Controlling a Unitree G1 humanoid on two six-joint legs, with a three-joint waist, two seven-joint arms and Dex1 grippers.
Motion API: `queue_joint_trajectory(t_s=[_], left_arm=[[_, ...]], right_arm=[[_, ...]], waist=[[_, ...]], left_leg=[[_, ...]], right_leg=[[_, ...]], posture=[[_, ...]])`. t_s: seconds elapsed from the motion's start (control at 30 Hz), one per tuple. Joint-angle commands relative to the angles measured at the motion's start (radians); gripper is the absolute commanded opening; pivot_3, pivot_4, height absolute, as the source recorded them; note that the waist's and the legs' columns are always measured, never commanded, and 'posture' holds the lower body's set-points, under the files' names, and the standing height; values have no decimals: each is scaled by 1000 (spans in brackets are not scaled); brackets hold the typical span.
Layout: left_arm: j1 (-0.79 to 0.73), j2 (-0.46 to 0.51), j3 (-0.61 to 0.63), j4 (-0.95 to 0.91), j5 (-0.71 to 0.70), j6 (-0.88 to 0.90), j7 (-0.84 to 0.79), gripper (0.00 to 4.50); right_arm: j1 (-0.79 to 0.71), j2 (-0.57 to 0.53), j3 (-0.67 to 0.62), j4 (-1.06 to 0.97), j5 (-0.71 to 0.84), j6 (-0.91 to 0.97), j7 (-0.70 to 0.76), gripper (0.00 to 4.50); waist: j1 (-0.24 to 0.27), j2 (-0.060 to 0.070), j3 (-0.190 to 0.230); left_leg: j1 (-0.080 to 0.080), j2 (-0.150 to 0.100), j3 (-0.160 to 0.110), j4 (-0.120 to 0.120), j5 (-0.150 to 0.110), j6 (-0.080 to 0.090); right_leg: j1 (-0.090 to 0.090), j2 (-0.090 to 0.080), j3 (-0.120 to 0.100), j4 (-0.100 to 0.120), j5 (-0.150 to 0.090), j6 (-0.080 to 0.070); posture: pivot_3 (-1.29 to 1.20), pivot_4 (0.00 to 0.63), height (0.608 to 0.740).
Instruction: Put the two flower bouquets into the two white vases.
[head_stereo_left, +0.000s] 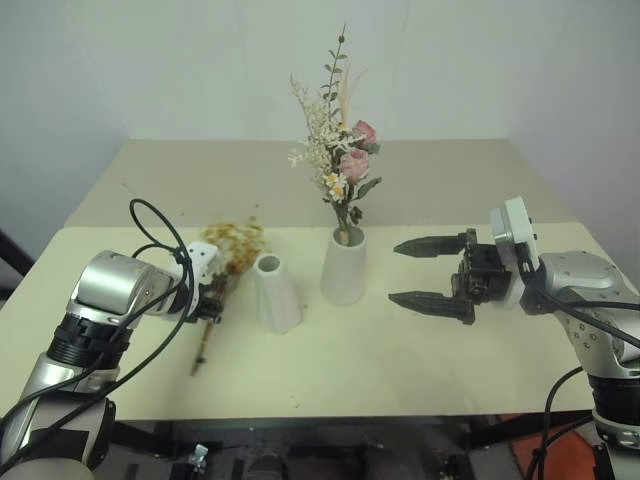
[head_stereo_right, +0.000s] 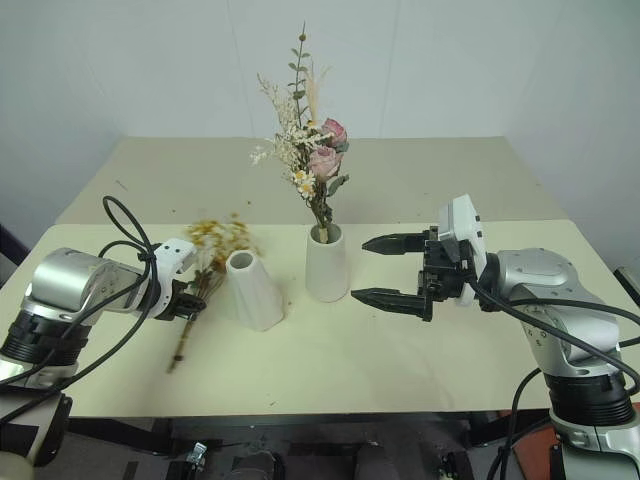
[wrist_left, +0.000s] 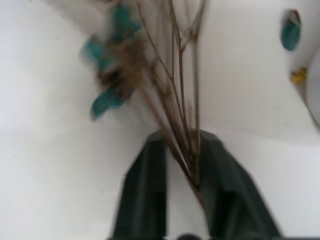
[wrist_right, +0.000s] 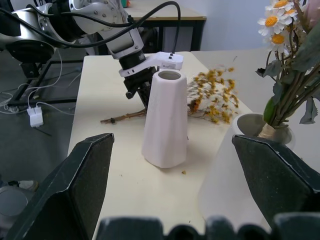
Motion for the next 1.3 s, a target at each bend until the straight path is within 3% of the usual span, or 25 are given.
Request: queue_joint_trajectory(t_s=[0.03, 0.23, 0.4, 0.53, 0.83, 1.3], left_arm=[[0, -1, 50, -6, 39, -87, 20, 45], [-33, -20, 215, 22, 54, -236, 51, 45], [-14, -129, 420, -59, 13, -678, 29, 45], [-61, -203, 504, -91, -119, -712, -33, 45], [-41, -251, 491, -125, -319, -804, -282, 45], [12, -294, 414, -124, -375, -842, -408, 45]], right_arm=[[-21, -4, -19, -25, 33, 10, 9, 4500], [-31, 3, -10, -16, 39, 19, 10, 4500], [-72, 69, -15, 51, 106, 89, -29, 4500], [-79, 85, 6, 67, 85, 95, -21, 4500], [-72, 74, 47, 62, 4, 37, -4, 4500], [-66, 85, 39, 69, -37, 5, 3, 4500]], waist=[[0, 0, 0], [-2, 0, 0], [1, 0, 0], [4, 0, 0], [-4, 0, 0], [-4, 0, 0]], left_leg=[[0, 0, 0, 0, 0, 0], [-1, 0, 0, 0, 0, 0], [-1, 0, 0, 0, 0, 0], [-1, -2, 0, 1, 0, 0], [-1, -3, 0, 1, 0, 0], [-1, -3, 0, 1, 0, 0]], right_leg=[[0, 0, 0, 0, 0, 0], [-1, 0, 0, 0, 0, 0], [0, -1, 0, -1, 3, -5], [0, -3, 0, -1, 6, -9], [0, -2, 0, -1, 6, -7], [0, -2, 0, -1, 6, -7]], posture=[[0, 150, 740], [0, 150, 740], [0, 150, 740], [0, 150, 740], [0, 150, 740], [0, 150, 740]])
